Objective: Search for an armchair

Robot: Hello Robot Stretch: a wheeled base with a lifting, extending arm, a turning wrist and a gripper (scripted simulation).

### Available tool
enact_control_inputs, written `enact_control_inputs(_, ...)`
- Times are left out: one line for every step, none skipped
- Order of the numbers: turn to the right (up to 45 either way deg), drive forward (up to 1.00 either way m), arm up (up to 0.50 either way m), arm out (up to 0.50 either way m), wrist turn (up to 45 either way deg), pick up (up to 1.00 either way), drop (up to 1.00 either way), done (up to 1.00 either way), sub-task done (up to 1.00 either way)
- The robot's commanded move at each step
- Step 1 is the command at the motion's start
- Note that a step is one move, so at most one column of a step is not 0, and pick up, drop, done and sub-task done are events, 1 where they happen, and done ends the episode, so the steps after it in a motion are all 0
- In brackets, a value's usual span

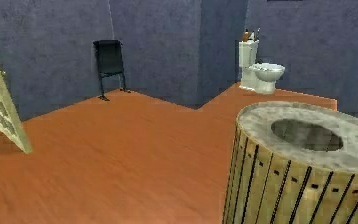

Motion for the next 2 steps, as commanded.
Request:
enact_control_inputs(0.0,0.15,0.0,0.0,0.0,0.0,0.0,0.0,0.0)
enact_control_inputs(-45.0,0.0,0.0,0.0,0.0,0.0,0.0,0.0,0.0)
